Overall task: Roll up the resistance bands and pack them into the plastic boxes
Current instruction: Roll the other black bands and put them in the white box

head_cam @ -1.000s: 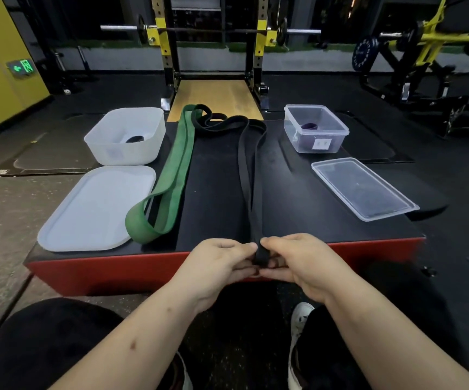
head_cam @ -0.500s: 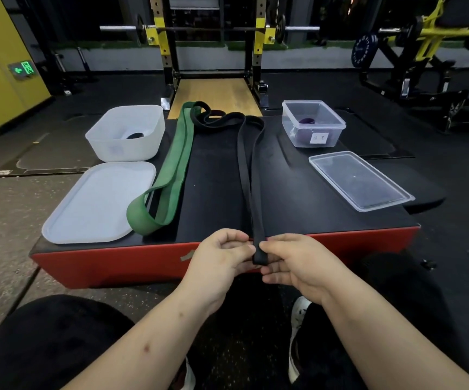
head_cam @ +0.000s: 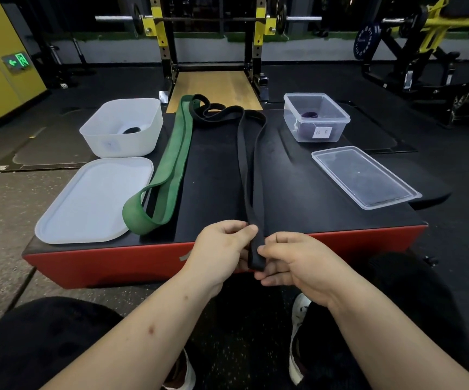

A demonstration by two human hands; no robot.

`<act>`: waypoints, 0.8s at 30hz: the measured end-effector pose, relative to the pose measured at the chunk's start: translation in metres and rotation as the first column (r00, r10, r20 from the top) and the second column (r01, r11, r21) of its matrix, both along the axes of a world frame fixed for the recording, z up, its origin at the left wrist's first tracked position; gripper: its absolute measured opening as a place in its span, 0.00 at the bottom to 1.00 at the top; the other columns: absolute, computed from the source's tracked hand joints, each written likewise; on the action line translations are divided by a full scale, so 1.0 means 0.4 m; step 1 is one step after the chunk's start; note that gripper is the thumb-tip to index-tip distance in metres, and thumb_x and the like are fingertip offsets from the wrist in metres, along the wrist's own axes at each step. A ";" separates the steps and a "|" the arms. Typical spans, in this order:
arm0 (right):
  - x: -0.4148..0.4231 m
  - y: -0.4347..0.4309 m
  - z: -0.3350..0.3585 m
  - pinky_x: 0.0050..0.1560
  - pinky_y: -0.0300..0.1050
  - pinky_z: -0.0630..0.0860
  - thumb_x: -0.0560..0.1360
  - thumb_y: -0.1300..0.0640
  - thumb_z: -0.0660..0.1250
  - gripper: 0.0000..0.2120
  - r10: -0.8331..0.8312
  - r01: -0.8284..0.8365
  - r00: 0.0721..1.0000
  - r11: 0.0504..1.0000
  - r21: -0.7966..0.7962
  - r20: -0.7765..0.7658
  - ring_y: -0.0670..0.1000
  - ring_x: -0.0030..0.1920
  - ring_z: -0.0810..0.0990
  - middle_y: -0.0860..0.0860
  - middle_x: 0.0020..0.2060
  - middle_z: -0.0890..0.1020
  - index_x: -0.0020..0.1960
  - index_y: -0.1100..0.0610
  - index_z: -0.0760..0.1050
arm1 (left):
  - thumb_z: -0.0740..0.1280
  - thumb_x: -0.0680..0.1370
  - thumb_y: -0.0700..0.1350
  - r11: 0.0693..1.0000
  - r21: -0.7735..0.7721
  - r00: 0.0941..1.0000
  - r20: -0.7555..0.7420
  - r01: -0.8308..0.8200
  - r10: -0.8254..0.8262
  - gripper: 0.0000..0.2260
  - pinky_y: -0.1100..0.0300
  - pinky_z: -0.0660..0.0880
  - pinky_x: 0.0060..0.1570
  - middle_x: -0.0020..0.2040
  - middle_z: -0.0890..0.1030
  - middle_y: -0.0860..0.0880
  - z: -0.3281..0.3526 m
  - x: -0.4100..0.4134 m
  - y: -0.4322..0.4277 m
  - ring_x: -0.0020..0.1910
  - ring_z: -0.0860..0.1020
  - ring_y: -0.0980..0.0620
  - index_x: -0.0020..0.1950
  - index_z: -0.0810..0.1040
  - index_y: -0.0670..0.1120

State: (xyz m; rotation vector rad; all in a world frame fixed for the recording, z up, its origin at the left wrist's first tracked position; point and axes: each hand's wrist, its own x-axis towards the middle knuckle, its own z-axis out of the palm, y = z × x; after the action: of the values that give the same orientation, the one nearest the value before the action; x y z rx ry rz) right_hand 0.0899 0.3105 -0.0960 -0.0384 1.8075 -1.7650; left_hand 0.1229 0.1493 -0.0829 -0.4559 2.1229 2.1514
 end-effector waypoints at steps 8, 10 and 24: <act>-0.067 0.012 0.016 0.35 0.48 0.78 0.79 0.50 0.72 0.07 -0.028 0.073 0.980 0.972 0.224 -0.197 0.53 0.33 0.82 0.53 0.35 0.83 0.44 0.51 0.83 | 0.74 0.78 0.44 0.999 -0.041 1.000 -0.021 -0.017 0.016 0.10 0.47 0.82 0.56 0.52 0.84 0.36 -0.023 -0.009 -0.008 0.51 0.85 0.41 0.58 0.80 0.53; -0.089 0.004 0.014 0.32 0.46 0.76 0.78 0.50 0.71 0.06 -0.053 0.139 0.954 0.950 0.280 -0.294 0.50 0.29 0.79 0.51 0.33 0.82 0.44 0.49 0.83 | 0.74 0.78 0.44 0.999 -0.042 0.999 -0.033 -0.006 0.004 0.10 0.42 0.80 0.60 0.53 0.83 0.35 -0.026 -0.010 -0.008 0.54 0.84 0.39 0.58 0.80 0.54; -0.126 -0.046 -0.009 0.28 0.44 0.69 0.77 0.53 0.72 0.13 -0.187 0.221 0.956 0.966 0.134 -0.226 0.51 0.28 0.73 0.51 0.29 0.77 0.34 0.52 0.79 | 0.73 0.79 0.45 1.000 -0.014 1.000 -0.026 -0.007 0.007 0.12 0.38 0.80 0.56 0.49 0.85 0.38 -0.044 -0.009 -0.009 0.52 0.83 0.35 0.62 0.78 0.54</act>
State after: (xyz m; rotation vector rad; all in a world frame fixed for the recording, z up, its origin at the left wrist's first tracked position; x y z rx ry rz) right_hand 0.0396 0.2922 -0.0995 0.0270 2.1687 -1.8081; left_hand 0.1192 0.1457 -0.1004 -0.4395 2.1548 2.1591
